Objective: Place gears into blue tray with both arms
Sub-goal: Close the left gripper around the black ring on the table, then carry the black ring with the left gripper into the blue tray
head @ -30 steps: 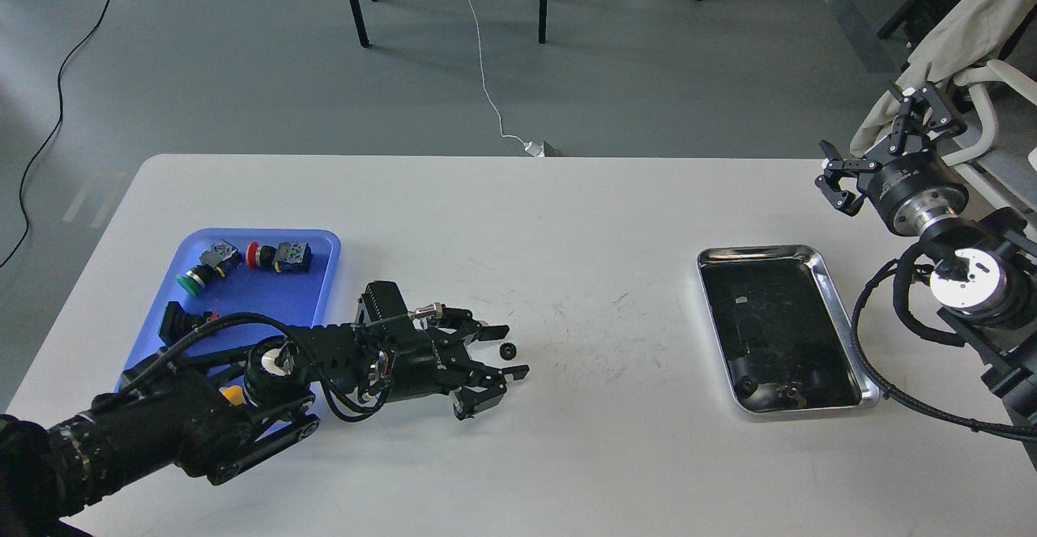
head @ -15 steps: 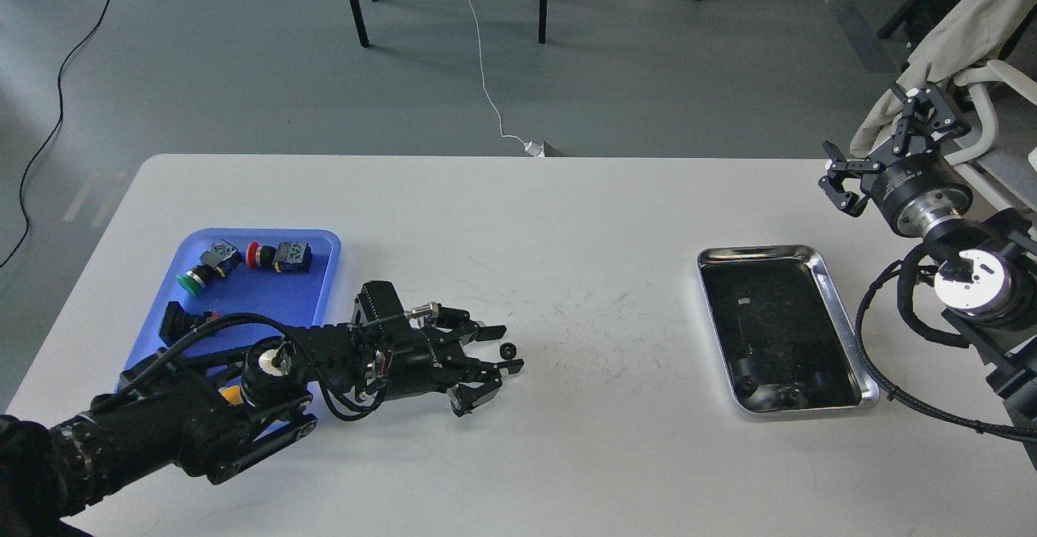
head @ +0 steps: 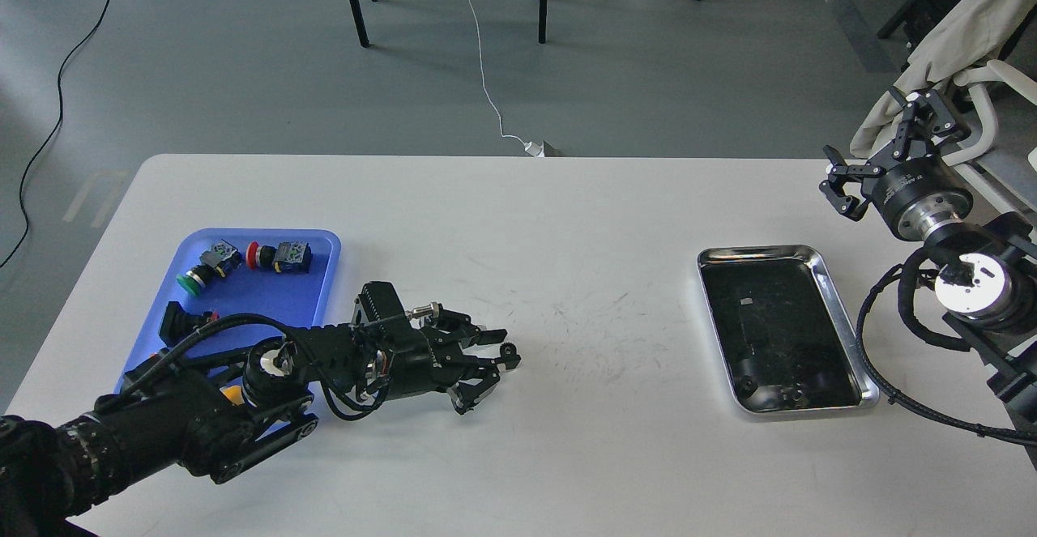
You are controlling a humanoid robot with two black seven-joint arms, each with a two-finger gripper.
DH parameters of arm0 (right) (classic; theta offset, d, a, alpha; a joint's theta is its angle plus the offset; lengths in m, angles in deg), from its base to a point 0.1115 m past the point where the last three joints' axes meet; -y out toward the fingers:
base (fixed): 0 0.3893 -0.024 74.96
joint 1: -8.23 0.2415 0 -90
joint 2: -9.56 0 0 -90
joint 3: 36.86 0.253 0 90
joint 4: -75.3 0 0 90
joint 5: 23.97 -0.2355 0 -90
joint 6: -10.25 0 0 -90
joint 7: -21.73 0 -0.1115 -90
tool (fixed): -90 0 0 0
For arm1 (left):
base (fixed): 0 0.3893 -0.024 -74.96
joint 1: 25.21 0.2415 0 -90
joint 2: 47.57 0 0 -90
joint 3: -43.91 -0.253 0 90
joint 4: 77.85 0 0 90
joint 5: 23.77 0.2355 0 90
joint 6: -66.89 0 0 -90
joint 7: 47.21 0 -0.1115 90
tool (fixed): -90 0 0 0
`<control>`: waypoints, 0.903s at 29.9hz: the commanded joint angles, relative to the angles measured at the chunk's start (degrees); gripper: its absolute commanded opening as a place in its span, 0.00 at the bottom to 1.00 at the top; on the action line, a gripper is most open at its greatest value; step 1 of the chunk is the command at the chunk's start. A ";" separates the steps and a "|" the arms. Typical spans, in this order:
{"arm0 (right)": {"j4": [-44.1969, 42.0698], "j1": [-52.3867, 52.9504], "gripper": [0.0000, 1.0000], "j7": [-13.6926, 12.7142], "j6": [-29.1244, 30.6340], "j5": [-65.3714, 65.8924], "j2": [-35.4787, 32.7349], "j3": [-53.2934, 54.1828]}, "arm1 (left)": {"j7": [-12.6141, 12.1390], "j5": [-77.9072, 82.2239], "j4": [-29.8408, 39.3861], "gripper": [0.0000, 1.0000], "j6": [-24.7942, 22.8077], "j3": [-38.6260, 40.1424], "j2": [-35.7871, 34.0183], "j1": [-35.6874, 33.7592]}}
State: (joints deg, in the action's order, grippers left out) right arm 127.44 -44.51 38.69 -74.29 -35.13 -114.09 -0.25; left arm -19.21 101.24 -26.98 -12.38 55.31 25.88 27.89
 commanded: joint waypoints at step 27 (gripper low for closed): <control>-0.02 -0.79 0.99 0.00 0.17 0.09 -0.01 -0.66 | 0.00 0.00 1.52 0.09 -0.18 0.20 -5.33 -2.04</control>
State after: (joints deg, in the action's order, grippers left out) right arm 127.42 -45.05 38.69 -74.12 -35.05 -114.19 -0.92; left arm -19.21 101.23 -25.68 -12.56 55.41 21.96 26.68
